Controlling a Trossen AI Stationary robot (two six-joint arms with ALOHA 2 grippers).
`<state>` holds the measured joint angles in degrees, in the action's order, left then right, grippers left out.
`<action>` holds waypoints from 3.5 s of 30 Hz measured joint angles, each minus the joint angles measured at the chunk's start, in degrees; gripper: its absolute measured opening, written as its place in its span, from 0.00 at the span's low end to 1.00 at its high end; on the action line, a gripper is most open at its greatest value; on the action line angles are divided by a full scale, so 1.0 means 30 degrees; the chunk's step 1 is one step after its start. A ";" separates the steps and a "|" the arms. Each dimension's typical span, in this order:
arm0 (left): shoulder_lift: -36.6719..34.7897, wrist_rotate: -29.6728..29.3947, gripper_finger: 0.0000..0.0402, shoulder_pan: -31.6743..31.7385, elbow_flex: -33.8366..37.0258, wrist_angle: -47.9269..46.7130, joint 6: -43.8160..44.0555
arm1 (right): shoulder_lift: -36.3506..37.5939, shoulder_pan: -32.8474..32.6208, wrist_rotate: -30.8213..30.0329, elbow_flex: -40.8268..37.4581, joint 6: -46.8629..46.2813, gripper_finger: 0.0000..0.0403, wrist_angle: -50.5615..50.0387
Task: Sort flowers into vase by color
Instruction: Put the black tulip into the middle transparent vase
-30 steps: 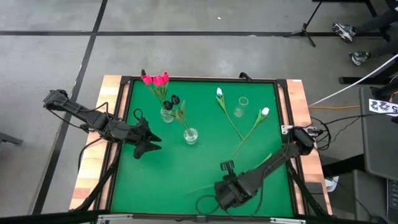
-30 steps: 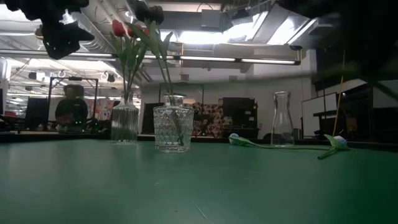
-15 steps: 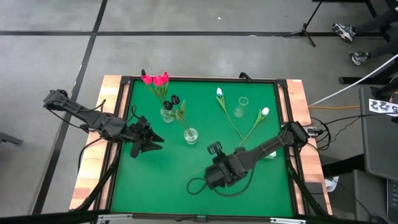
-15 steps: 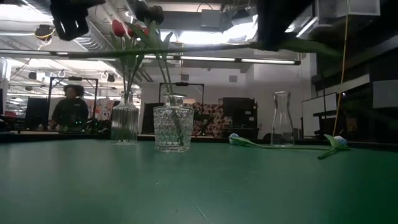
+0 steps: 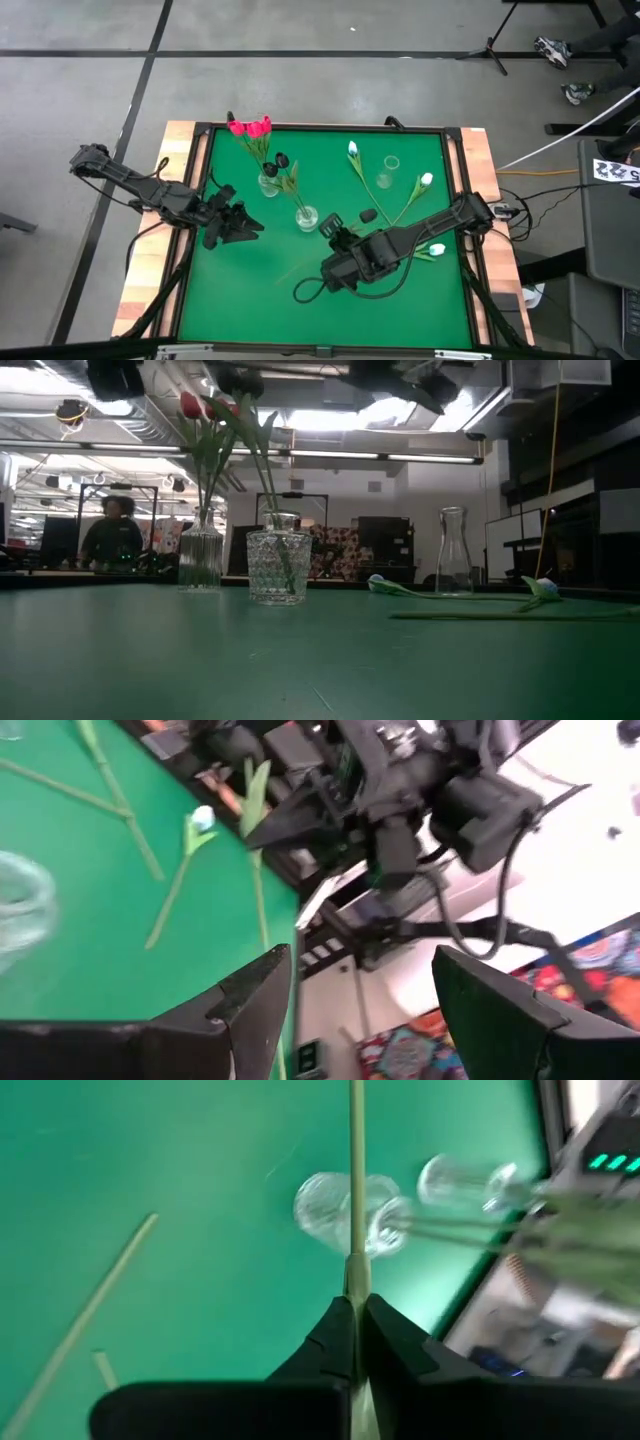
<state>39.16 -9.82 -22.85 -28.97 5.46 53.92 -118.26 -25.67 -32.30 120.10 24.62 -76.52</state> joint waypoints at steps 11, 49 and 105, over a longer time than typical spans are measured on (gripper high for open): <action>0.1186 0.1282 0.59 0.0273 0.0000 0.1649 0.1270 | 0.0007 0.0510 -0.0781 0.1111 0.3789 0.04 0.2507; 0.8612 0.7307 0.57 0.2659 -0.0007 0.9587 0.3260 | 0.0007 0.1228 -0.0307 0.1089 0.8569 0.06 0.7215; 0.8604 0.1618 0.01 0.2074 -0.0007 0.9091 -0.2009 | 0.0273 -0.2265 -0.7510 0.4971 0.7905 0.61 0.9195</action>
<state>64.97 -4.97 -16.63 -28.99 32.73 47.89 -117.44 -32.47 -54.83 135.01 48.33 -48.93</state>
